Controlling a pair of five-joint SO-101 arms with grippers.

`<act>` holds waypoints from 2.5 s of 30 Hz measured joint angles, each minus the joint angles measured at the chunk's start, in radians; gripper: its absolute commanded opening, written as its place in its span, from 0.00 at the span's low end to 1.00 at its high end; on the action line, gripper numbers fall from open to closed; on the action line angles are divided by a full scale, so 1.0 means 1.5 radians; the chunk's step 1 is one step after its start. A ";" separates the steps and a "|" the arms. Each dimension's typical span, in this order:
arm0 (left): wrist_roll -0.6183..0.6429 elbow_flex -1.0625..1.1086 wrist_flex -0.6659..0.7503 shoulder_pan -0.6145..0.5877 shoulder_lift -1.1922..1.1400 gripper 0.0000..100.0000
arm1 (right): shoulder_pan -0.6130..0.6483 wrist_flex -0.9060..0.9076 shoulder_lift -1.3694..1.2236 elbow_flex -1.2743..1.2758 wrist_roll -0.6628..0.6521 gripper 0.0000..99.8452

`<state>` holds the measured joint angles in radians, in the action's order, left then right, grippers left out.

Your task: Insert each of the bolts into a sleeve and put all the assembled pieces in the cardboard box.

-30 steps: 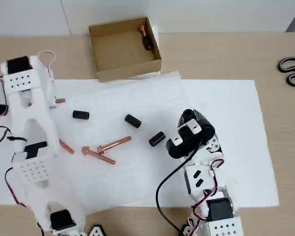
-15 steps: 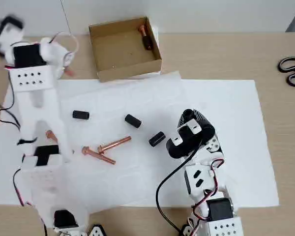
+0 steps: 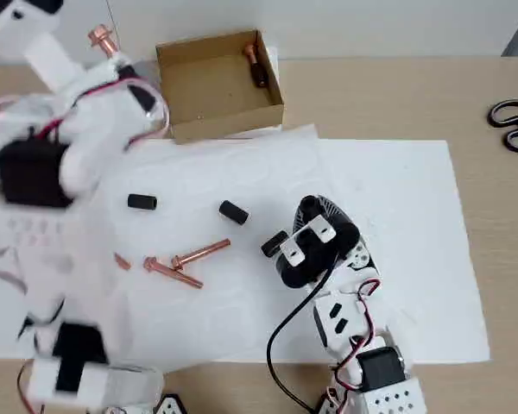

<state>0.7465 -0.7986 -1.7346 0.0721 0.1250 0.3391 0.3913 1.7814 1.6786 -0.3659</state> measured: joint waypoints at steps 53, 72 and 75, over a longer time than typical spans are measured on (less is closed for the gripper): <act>-0.180 1.211 0.933 0.267 0.733 0.01 | 0.193 -0.263 0.009 -0.001 0.031 0.00; -0.169 1.261 0.832 0.332 0.876 0.01 | 0.135 -0.263 0.009 -0.001 0.031 0.00; -0.169 1.291 0.867 0.352 0.876 0.01 | 0.135 -0.263 0.009 -0.001 0.031 0.00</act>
<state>0.4933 1.1377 -0.4335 0.5999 1.4385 0.5416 -0.0031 1.7952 1.6771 -0.3199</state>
